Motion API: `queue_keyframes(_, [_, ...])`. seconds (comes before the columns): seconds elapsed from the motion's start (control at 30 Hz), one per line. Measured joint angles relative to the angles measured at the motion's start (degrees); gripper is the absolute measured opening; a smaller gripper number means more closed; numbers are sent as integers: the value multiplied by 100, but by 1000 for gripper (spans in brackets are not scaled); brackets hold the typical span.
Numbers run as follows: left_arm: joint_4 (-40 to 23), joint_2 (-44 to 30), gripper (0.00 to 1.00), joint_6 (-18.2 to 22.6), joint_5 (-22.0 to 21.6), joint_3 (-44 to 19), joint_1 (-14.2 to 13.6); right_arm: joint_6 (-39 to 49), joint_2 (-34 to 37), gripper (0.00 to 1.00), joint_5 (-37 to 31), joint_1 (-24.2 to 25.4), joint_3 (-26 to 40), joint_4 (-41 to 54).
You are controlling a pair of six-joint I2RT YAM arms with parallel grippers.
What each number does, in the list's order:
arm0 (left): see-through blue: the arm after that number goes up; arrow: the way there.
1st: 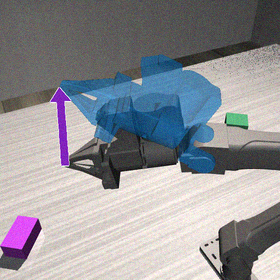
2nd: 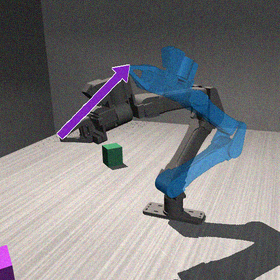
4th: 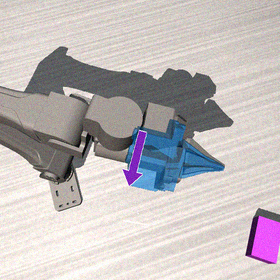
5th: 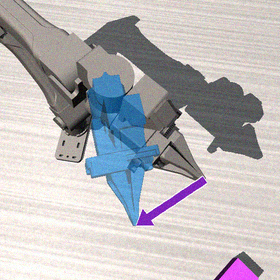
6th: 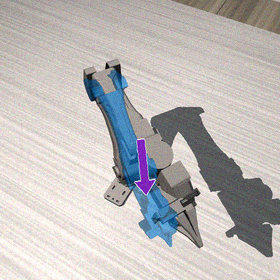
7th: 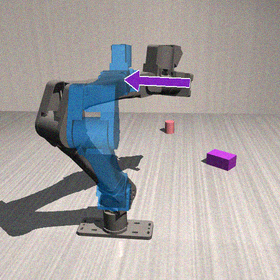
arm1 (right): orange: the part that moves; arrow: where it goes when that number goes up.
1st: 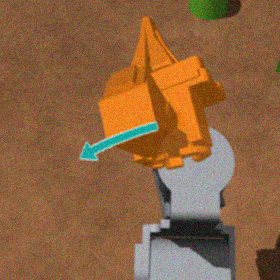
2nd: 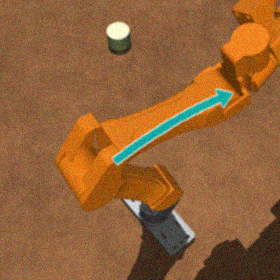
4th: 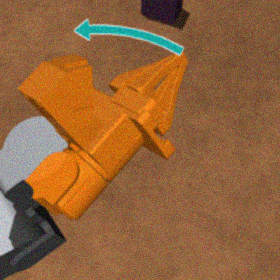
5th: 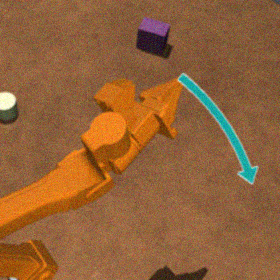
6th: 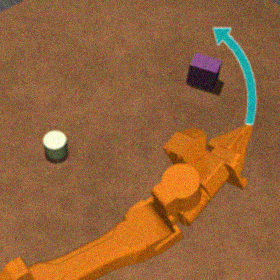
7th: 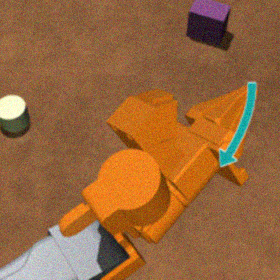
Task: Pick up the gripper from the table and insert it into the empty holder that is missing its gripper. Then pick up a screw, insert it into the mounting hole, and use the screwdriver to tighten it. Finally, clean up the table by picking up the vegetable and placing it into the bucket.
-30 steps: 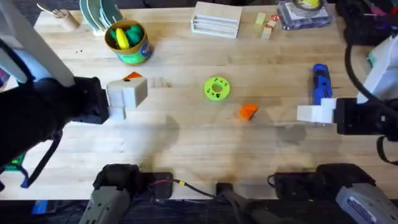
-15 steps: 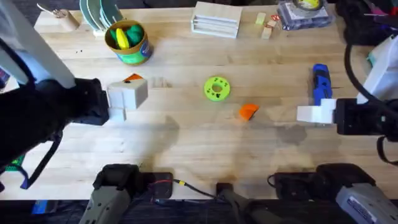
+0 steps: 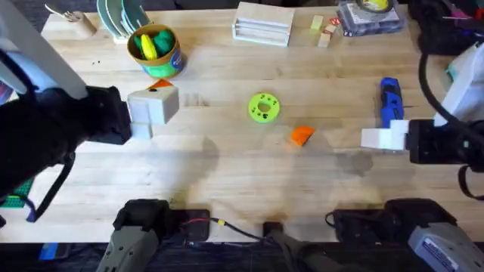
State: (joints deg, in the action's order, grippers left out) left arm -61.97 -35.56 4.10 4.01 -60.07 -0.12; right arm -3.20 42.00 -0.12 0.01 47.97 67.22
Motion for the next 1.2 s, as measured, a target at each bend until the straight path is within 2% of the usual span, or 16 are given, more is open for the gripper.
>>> queue_keyframes(0.1, [-118, 0, 993, 0, 51, 0, 0, 0, 0, 991, 0, 0, 0, 0])
queue_keyframes(0.23, [-894, 1, 993, 0, 76, 2, -2, 0, 0, 991, 0, 0, 0, 0])
queue_keyframes(0.3, [-864, 1, 992, 0, 81, 2, 0, 0, 0, 991, 0, 0, 0, 0])
queue_keyframes(0.43, [-273, 1, 992, 0, 77, 1, 0, 0, 0, 991, 0, 0, 0, 0])
queue_keyframes(0.63, [1030, 51, 993, 126, -73, 95, 0, 0, 0, 991, 0, 0, 0, 0])
queue_keyframes(0.67, [1737, 352, 993, 226, -91, 525, 0, 0, 0, 991, 0, 0, 0, 0])
queue_keyframes(0.83, [2922, 1279, 993, 299, -118, 1742, -2, 0, 0, 991, 0, 0, 0, 0])
queue_keyframes(1.03, [3930, 2291, 992, 267, -123, 3155, 0, 0, 0, 991, 0, 0, 0, 0])
queue_keyframes(1.2, [4588, 2972, 993, 68, -124, 4179, 0, 0, 0, 991, 0, 0, 0, 0])
